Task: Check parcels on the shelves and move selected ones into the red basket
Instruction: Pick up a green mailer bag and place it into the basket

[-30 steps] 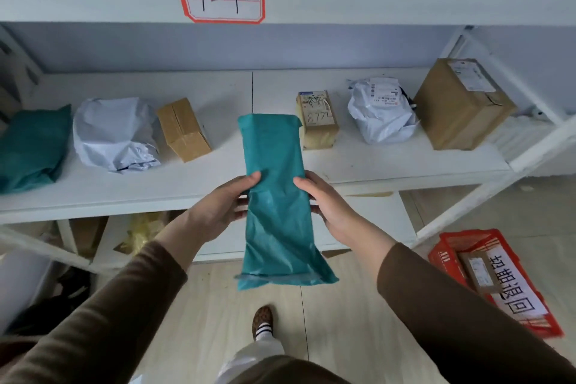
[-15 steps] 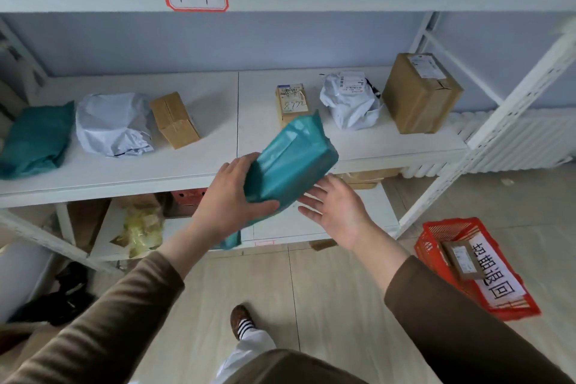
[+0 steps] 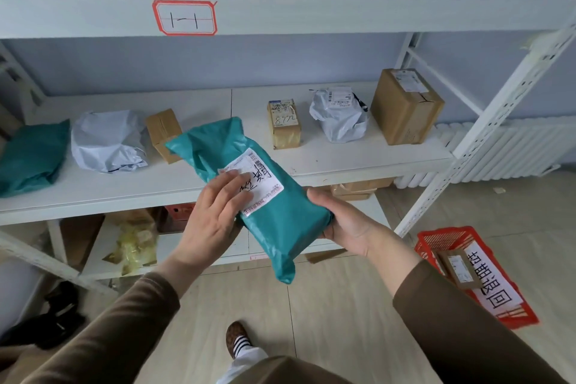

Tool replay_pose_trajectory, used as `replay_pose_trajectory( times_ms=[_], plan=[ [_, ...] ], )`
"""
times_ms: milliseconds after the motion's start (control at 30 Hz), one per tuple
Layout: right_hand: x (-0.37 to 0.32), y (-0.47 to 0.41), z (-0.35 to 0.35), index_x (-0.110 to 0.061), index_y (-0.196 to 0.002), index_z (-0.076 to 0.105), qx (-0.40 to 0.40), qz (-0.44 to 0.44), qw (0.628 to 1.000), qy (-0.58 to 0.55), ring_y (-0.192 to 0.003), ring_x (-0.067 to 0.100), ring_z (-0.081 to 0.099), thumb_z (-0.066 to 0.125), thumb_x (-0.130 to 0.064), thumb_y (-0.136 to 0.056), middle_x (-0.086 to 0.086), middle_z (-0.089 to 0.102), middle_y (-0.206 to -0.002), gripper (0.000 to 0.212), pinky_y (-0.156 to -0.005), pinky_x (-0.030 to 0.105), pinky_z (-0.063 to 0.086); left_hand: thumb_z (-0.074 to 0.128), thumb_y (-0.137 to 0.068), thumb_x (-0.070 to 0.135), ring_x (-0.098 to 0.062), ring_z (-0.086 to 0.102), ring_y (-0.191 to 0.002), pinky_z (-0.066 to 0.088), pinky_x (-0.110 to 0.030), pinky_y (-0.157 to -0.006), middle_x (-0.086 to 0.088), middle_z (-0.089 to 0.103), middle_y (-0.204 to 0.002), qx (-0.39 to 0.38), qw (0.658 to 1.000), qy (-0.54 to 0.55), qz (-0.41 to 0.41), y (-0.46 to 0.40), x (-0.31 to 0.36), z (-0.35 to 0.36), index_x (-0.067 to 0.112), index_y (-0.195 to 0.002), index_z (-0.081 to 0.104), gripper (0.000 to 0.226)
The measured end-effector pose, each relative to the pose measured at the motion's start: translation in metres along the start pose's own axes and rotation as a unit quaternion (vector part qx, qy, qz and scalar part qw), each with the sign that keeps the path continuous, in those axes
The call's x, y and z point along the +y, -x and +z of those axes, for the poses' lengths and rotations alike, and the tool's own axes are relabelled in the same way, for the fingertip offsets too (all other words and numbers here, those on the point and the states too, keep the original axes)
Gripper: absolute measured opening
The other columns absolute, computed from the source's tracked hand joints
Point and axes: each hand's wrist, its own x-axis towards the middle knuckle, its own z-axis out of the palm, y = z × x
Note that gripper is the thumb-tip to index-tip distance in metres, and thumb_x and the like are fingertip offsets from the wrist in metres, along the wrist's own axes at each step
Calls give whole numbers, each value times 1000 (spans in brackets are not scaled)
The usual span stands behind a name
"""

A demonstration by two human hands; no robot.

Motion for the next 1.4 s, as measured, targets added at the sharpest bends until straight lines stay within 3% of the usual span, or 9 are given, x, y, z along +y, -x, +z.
replay_pose_trajectory(
  times_ms=[167, 233, 333, 400, 600, 733, 867, 1167, 1400],
  plan=[
    [12, -5, 10, -32, -137, 55, 45, -73, 990, 113, -113, 16, 70, 79, -38, -78, -1, 67, -130, 63, -89, 31, 60, 75, -91, 8, -37, 21, -159, 28, -64, -124, -11, 21, -172, -42, 972, 100, -209, -5, 10, 7, 20, -156, 30, 80],
    [18, -7, 15, -32, -141, 50, 92, -125, 971, 180, -117, 9, 64, 79, -37, -79, -8, 60, -135, 69, -93, 31, 60, 57, -101, -1, -28, 36, -154, 37, -58, -122, 3, 31, -168, -37, 890, 278, -361, -5, 23, 5, 35, -156, 25, 73],
    [24, -10, 19, -32, -146, 45, 180, -196, 902, 339, -127, 6, 50, 80, -39, -83, -15, 49, -140, 73, -106, 32, 50, 40, -114, 23, -30, 64, -130, 45, -53, -117, 1, 66, -140, -53, 717, 474, -508, -7, 34, 8, 30, -147, 46, 34],
    [27, -10, 22, -32, -147, 44, 194, -221, 875, 384, -128, 4, 46, 79, -38, -85, -15, 46, -141, 72, -105, 24, 45, 38, -113, 39, -25, 67, -128, 45, -52, -117, 1, 69, -139, -100, 678, 513, -517, -9, 43, 8, 26, -145, 54, 38],
    [33, -10, 18, -35, -150, 46, 152, -145, 953, 219, -125, 5, 57, 65, -40, -83, -17, 56, -137, 70, -98, 26, 54, 54, -108, 31, -17, 59, -136, 48, -44, -113, 9, 65, -143, -81, 676, 549, -484, -17, 62, 4, 34, -153, 44, 46],
    [35, -4, 14, -40, -141, 53, 131, -89, 985, 61, -115, 10, 66, 62, -35, -91, -13, 70, -128, 51, -86, 26, 54, 61, -105, 29, -12, 68, -120, 60, -32, -88, 21, 67, -132, -99, 658, 570, -483, -24, 71, 2, 51, -149, 38, 54],
    [43, 1, 10, -41, -136, 57, 138, -80, 987, -3, -121, 16, 68, 67, -46, -89, -12, 73, -129, 48, -104, 42, 53, 62, -103, 21, -9, 71, -116, 61, -25, -81, 17, 64, -134, -98, 649, 588, -472, -29, 80, 4, 54, -143, 39, 56],
    [48, 22, -2, -32, -135, 63, 180, -113, 977, -19, -116, 18, 72, 67, -29, -98, -4, 75, -127, 38, -94, 33, 59, 58, -105, 27, 6, 71, -97, 55, -10, -67, 6, 62, -139, -123, 655, 583, -465, -40, 102, 12, 47, -145, 37, 49],
    [57, 42, -32, -31, -136, 64, 242, -120, 963, -16, -120, 22, 70, 67, -34, -99, -2, 74, -128, 37, -105, 48, 56, 62, -103, 36, 2, 71, -92, 52, -14, -58, 10, 71, -124, -167, 651, 564, -480, -55, 125, 37, 49, -147, 40, 51]
  ],
)
